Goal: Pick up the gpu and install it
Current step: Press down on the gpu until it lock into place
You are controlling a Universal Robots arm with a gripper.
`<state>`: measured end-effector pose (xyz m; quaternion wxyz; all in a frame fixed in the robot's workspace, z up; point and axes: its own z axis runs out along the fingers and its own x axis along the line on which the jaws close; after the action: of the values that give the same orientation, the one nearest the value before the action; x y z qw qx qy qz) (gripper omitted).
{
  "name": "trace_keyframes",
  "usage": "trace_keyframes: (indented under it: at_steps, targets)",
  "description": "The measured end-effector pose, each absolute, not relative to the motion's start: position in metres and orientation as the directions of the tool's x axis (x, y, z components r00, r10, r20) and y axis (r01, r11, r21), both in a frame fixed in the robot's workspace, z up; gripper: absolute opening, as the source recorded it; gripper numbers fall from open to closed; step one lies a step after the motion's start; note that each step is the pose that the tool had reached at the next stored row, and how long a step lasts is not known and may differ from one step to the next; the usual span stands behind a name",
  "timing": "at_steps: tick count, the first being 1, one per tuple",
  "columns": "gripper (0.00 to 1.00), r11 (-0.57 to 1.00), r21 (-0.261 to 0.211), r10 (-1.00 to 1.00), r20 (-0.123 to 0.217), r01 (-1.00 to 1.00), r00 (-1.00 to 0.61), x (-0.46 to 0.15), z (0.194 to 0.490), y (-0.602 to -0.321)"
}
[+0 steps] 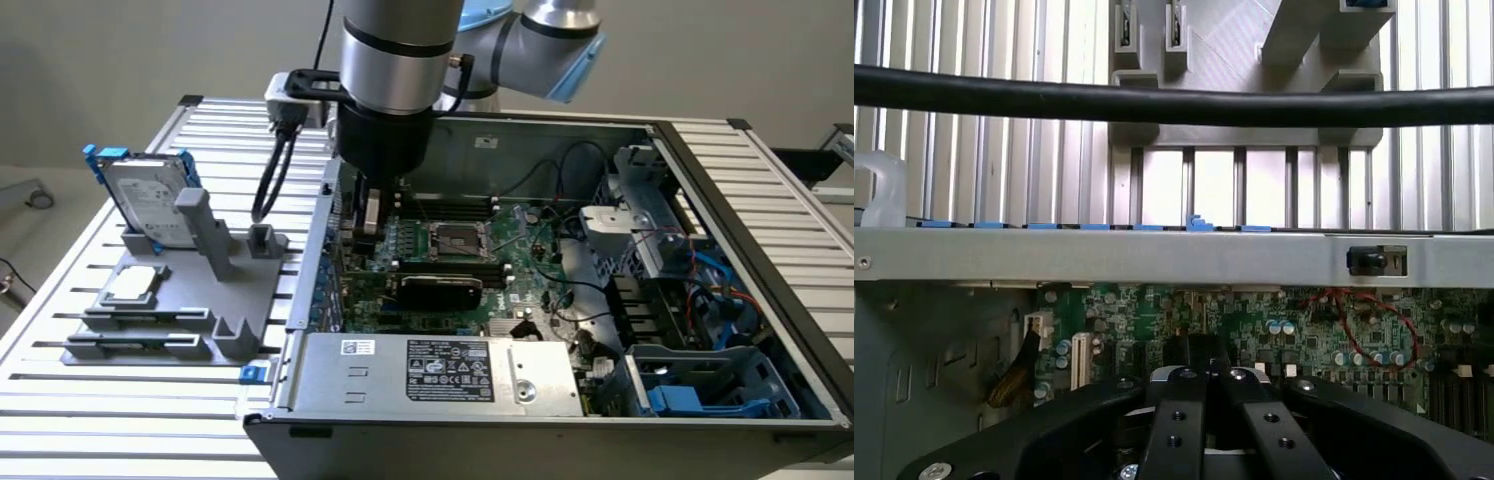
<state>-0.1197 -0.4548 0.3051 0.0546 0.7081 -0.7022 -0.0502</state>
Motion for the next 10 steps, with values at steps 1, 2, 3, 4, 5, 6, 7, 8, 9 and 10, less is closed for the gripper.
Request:
trace_keyframes:
  at_steps: [1,2,3,4,5,6,7,8,9,10]
  targets:
    - [0.11,-0.008,0.141,-1.0,0.005,-0.99,0.009,-0.1189,0.3051,-0.4548]
    - [0.11,-0.008,0.134,-1.0,0.003,-0.991,0.009,-0.118,0.3051,-0.4548]
    - [0.11,-0.009,0.126,-1.0,0.002,-0.992,0.009,-0.1171,0.3051,-0.4548]
    - [0.11,-0.009,0.119,-1.0,0.001,-0.993,0.009,-0.1163,0.3051,-0.4548]
    - [0.11,-0.009,0.111,-1.0,0.0,-0.994,0.009,-0.1154,0.3051,-0.4548]
    - [0.11,-0.009,0.103,-1.0,-0.001,-0.995,0.009,-0.1146,0.3051,-0.4548]
    - [0.11,-0.009,0.095,-1.0,-0.002,-0.995,0.009,-0.1138,0.3051,-0.4548]
    - [0.11,-0.01,0.087,-1.0,-0.002,-0.996,0.009,-0.113,0.3051,-0.4548]
    - [0.11,-0.01,0.078,-1.0,-0.003,-0.997,0.01,-0.1122,0.305,-0.4548]
    - [0.11,-0.01,0.07,-1.0,-0.004,-0.998,0.01,-0.1114,0.305,-0.4548]
